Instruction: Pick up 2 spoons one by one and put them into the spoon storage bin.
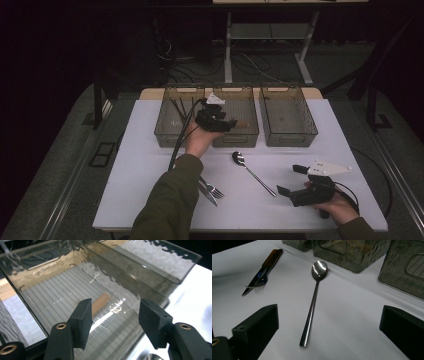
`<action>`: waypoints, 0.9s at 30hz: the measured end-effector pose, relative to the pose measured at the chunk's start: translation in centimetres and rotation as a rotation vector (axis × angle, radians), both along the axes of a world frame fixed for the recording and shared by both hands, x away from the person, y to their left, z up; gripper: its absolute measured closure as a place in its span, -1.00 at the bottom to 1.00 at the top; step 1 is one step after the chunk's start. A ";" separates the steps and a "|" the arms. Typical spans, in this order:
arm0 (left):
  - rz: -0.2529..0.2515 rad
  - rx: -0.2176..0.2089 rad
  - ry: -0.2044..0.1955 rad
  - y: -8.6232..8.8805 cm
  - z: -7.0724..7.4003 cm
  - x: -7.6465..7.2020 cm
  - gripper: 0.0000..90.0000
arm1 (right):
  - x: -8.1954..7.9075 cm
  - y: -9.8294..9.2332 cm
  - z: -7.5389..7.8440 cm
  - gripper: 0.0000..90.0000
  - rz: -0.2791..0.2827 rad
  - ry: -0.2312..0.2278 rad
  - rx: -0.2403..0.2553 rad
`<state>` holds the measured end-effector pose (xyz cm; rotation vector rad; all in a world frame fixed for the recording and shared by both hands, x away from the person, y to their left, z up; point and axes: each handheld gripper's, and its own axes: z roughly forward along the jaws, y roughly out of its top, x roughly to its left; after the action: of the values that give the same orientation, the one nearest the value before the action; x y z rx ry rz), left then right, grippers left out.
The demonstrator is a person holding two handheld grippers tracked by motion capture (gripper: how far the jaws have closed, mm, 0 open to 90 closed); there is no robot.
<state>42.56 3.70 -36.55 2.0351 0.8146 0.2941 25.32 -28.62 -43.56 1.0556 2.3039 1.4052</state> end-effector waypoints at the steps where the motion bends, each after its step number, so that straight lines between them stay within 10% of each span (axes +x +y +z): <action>1: -0.014 -0.001 0.000 0.2 0.2 -0.2 -0.12 | 0.0 0.0 0.0 -0.96 -0.001 0.001 0.000; 7: -0.046 -0.057 -0.018 0.9 0.8 -2.4 -0.23 | 0.1 0.0 0.0 -0.96 -0.004 0.004 -0.001; 15: -0.103 -0.027 -0.052 2.5 0.5 -5.5 -0.38 | 0.1 -0.1 0.0 -0.96 -0.009 -0.002 0.002; 27: -0.082 -0.052 -0.051 6.3 -2.5 -9.3 -0.70 | 0.1 0.0 -0.1 -0.96 -0.008 0.004 -0.004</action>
<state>33.30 10.01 -39.08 1.9985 0.6989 0.2746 25.41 -28.58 -43.64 1.0657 2.3015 1.3957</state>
